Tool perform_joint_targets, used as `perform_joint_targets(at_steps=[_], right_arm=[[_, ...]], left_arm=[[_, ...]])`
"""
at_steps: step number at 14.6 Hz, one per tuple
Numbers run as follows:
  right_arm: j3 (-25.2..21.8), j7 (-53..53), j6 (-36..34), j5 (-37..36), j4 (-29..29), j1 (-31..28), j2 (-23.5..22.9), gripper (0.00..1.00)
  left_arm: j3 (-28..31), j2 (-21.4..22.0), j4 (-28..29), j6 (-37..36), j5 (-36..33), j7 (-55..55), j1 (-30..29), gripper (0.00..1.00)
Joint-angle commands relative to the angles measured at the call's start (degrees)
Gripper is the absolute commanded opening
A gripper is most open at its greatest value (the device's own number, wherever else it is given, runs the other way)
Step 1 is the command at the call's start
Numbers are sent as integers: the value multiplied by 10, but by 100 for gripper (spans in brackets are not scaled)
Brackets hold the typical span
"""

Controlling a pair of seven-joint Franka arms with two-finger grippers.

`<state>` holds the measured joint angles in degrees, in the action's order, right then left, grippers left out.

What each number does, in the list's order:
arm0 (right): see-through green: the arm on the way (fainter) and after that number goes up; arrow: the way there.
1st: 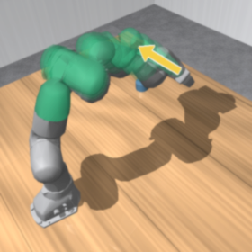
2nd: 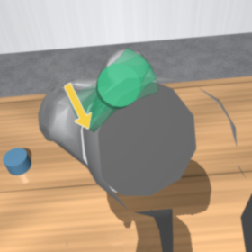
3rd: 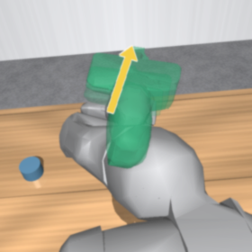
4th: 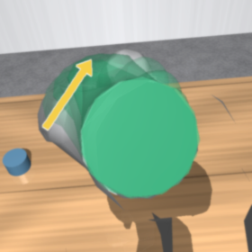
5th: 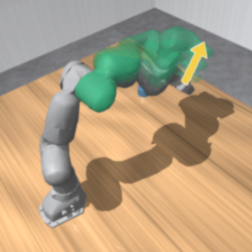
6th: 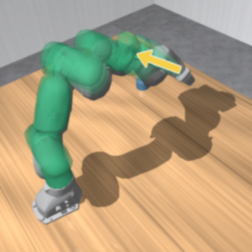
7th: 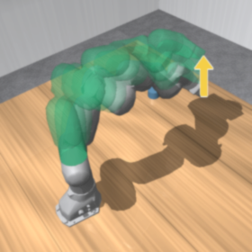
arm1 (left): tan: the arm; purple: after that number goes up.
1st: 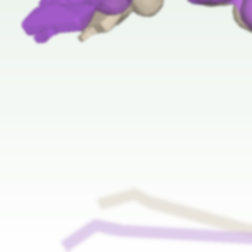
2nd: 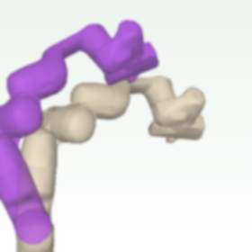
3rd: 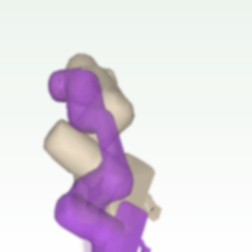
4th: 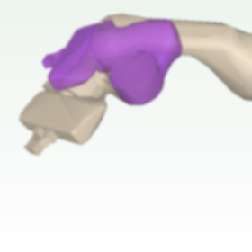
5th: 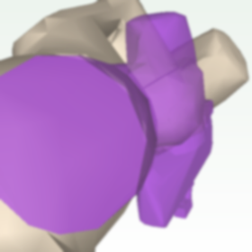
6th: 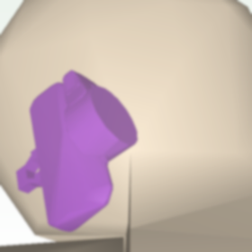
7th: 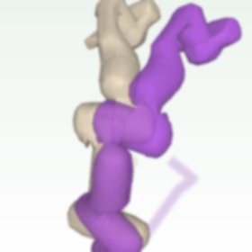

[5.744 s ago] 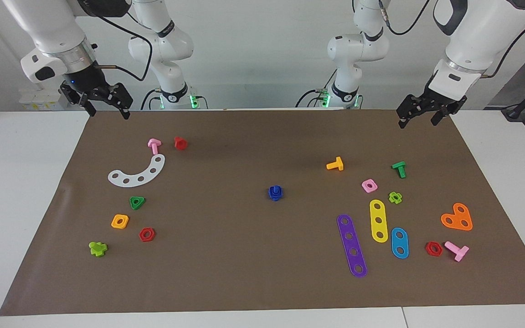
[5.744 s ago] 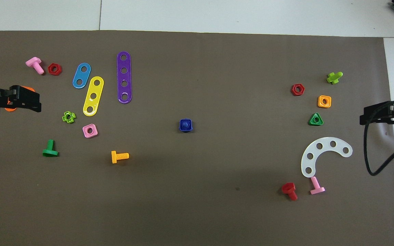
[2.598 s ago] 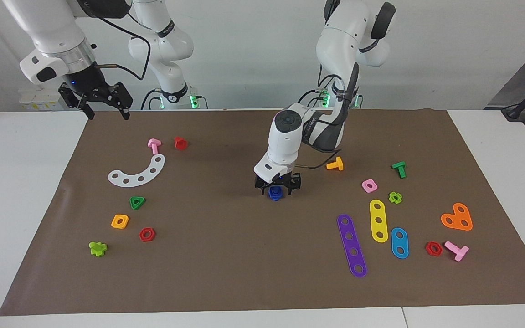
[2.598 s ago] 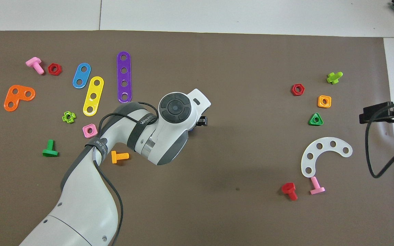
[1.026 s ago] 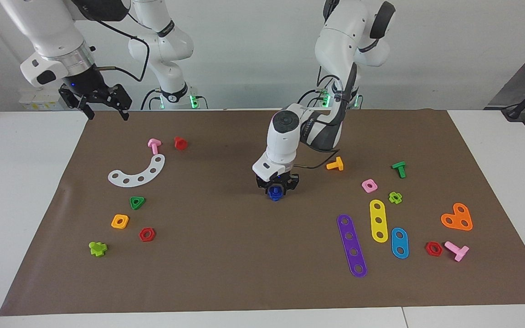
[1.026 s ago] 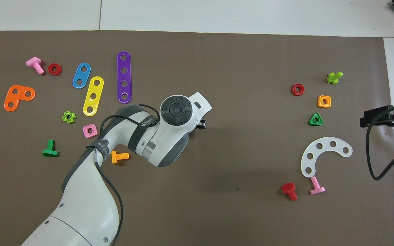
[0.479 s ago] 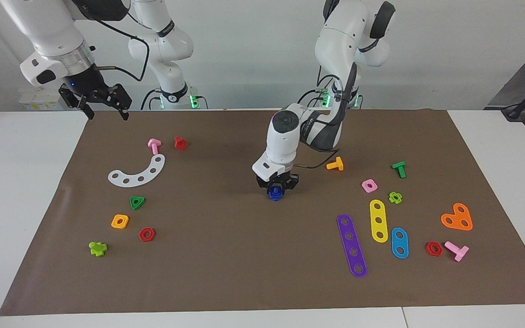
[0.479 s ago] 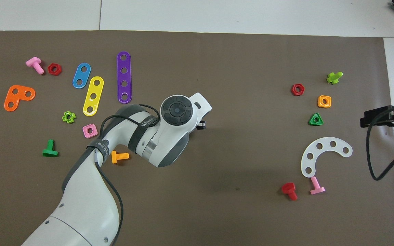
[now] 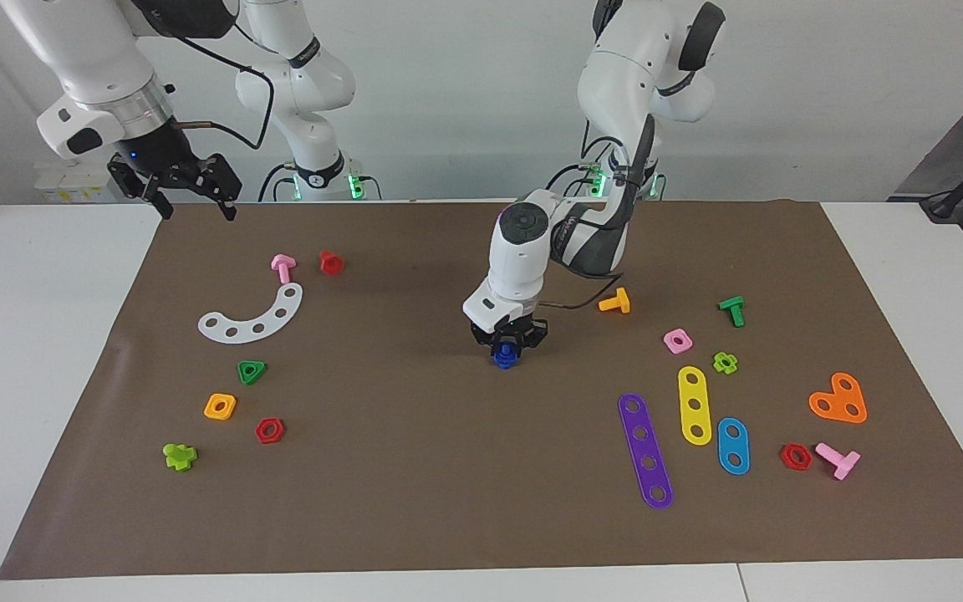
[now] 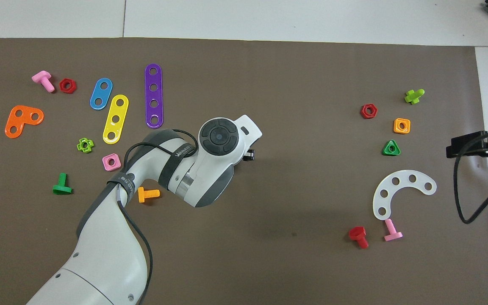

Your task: Unscrew and place screws in storage area

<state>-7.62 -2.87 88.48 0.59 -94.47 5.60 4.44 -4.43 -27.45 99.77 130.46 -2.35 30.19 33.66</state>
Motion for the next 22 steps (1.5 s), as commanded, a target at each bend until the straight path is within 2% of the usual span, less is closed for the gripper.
perform_joint_targets(at_steps=[1,11,20,22], right_arm=[[0,19,15,6,-19,-6,15,100],[0,18,15,6,-19,-6,15,100],[4,18,7,5,-13,-4,23,100],[3,16,26,5,-18,-4,25,100]], left_arm=[[8,10,5,-18,-9,-2,9,37],[7,8,-29,-59,-7,-2,7,35],[7,5,-93,-151,8,-4,1,35],[8,9,-109,-157,23,-4,-10,35]])
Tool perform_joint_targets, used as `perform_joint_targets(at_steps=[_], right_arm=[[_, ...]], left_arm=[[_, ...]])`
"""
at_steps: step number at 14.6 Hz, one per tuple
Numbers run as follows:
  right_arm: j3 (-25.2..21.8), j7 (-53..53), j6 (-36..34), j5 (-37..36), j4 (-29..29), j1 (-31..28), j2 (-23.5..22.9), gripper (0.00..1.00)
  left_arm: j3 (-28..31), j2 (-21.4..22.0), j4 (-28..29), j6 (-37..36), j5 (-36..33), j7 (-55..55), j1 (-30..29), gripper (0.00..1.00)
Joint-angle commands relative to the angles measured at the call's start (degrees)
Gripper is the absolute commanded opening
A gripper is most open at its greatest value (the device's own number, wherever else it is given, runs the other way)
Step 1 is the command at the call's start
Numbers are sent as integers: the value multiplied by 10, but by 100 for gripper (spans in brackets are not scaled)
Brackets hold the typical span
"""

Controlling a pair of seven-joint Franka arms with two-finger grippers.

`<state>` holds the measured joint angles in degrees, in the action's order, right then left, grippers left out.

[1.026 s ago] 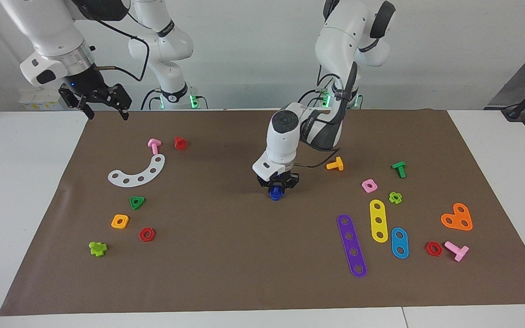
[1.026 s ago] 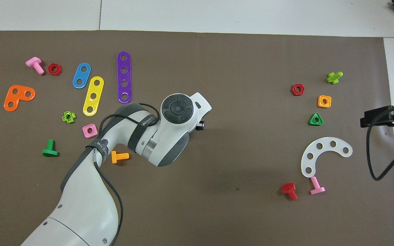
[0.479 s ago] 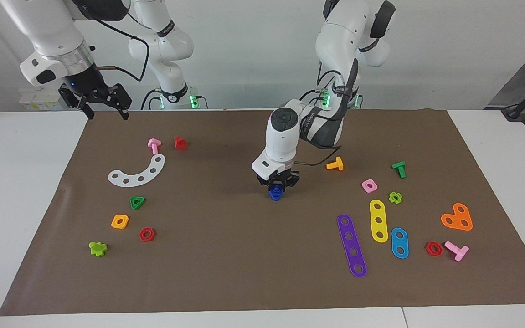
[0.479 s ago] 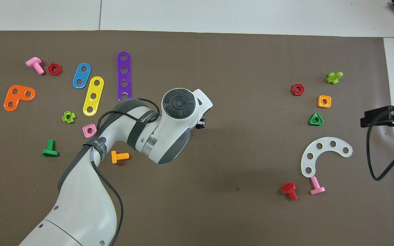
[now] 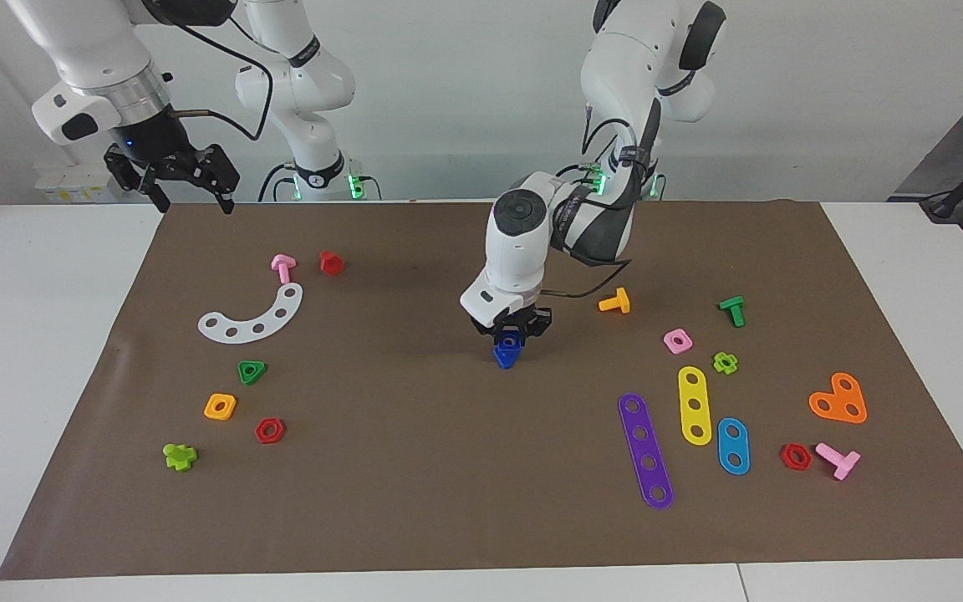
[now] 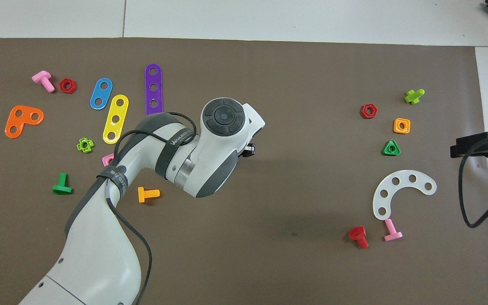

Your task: Unscrew and place screws in storage area

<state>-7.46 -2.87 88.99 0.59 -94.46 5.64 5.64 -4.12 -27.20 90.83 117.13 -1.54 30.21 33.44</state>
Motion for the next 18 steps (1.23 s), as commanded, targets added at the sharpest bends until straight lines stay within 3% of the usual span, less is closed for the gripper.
perform_joint_targets(at_steps=[1,5,11,15,18], right_arm=[[2,15,40,0,-20,-4,13,100],[2,9,46,-2,-20,-2,11,100],[6,9,39,-3,-20,2,4,100],[12,-85,88,2,-14,81,-31,100],[12,-134,129,6,-13,129,-61,100]], left_arm=[[5,9,-21,-24,16,-5,-14,35],[6,21,-13,-24,17,-55,-54,35],[5,48,73,14,18,-230,-159,35],[5,71,157,79,18,-309,-201,37],[6,86,194,86,18,-336,-214,42]])
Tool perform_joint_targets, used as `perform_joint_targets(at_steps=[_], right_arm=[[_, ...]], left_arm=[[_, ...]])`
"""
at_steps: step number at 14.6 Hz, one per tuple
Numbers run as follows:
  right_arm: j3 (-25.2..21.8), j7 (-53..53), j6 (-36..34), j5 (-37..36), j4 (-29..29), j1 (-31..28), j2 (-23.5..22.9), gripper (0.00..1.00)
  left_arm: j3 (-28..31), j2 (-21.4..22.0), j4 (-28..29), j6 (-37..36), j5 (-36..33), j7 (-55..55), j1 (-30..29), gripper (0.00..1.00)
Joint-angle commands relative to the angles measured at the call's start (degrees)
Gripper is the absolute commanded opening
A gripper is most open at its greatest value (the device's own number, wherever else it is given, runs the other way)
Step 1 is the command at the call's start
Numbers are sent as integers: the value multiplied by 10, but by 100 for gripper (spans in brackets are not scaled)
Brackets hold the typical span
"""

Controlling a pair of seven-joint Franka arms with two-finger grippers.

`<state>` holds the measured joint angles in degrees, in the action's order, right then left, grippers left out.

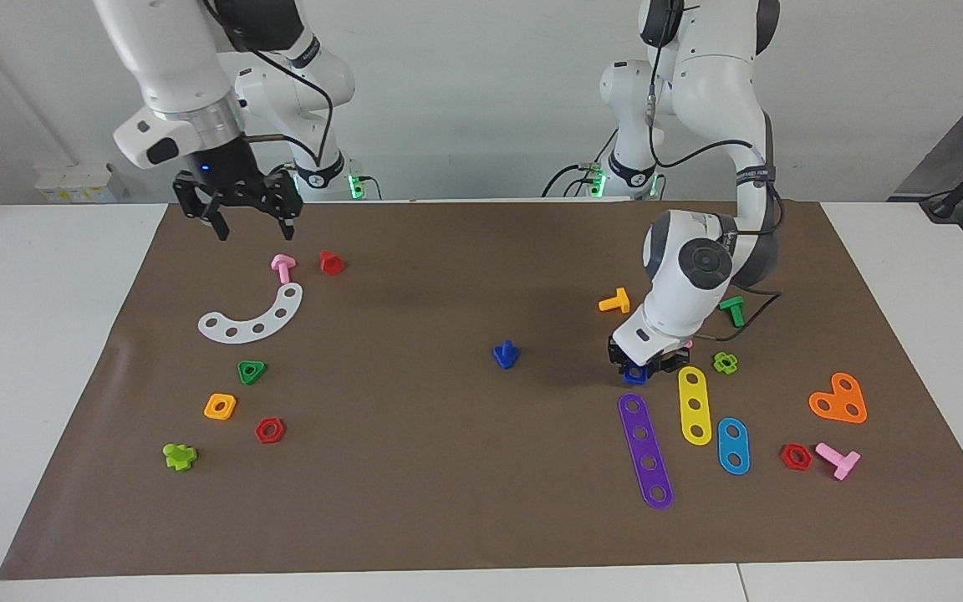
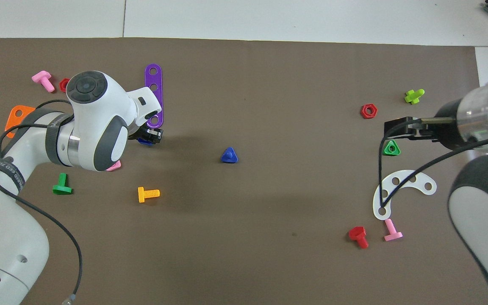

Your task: Unscrew and place screws in storage area

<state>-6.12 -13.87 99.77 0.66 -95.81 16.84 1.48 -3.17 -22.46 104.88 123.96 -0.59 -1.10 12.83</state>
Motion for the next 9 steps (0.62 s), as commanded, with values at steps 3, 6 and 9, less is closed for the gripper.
perform_joint_targets(at_steps=[3,6,9], right_arm=[[-1,-97,85,7,3,76,-72,100],[0,-169,140,16,39,125,-151,100],[0,-198,207,33,52,161,-211,100]], left_arm=[[-3,45,72,15,8,-23,-9,53],[-3,49,66,8,9,-22,-11,100],[-4,64,29,-23,11,-21,-30,100]])
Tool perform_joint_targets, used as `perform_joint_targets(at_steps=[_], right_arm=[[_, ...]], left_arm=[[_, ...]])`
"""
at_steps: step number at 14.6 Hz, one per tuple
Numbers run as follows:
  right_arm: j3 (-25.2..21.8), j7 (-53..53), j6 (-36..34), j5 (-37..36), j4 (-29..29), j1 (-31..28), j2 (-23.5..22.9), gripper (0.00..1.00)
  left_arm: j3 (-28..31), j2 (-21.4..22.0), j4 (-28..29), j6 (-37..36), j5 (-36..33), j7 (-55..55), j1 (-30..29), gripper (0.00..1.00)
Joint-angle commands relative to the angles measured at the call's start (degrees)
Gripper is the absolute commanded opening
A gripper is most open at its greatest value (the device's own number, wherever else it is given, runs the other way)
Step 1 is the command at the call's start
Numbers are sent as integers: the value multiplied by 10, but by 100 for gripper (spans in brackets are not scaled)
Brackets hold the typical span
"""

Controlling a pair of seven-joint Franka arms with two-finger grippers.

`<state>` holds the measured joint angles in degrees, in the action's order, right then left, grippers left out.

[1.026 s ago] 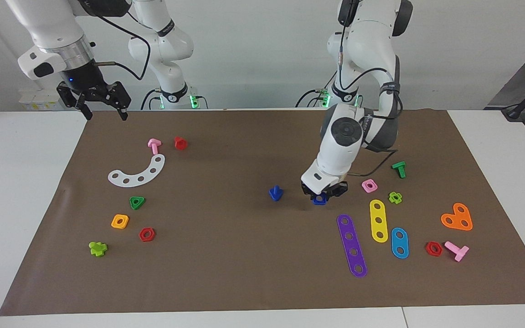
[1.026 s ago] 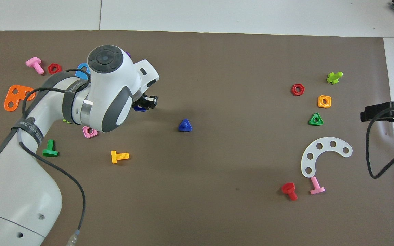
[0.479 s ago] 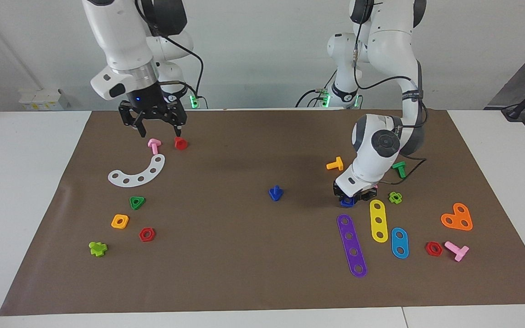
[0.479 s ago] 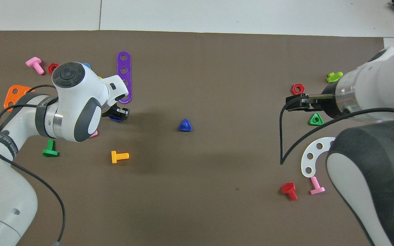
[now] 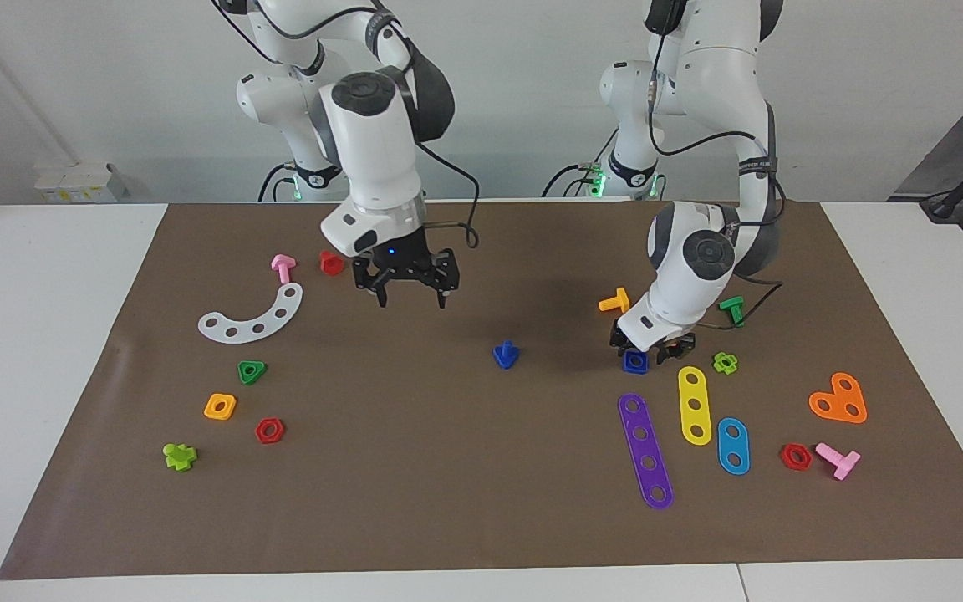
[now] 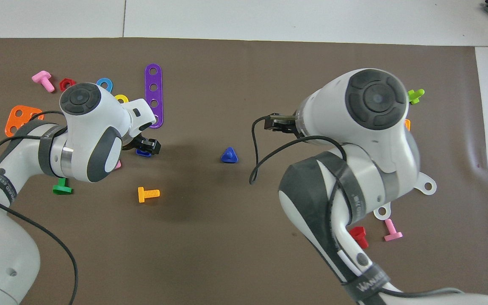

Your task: Unscrew and place screws in storage area

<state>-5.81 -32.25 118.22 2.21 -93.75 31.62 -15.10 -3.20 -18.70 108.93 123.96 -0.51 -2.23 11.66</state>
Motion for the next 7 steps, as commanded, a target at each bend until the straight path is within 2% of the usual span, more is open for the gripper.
perform_joint_targets(at_steps=[1,4,6,7], right_arm=[[-3,-30,41,14,32,29,-66,100],[-3,-57,82,10,47,62,-118,100],[-4,-74,94,6,87,82,-168,100],[-4,-73,105,5,89,85,-177,100]], left_arm=[[-3,26,-45,-61,11,-9,-24,100],[1,26,-138,-143,29,-6,-47,100],[3,30,-172,-179,27,-5,-73,100],[3,39,-185,-198,24,-5,-89,100]])
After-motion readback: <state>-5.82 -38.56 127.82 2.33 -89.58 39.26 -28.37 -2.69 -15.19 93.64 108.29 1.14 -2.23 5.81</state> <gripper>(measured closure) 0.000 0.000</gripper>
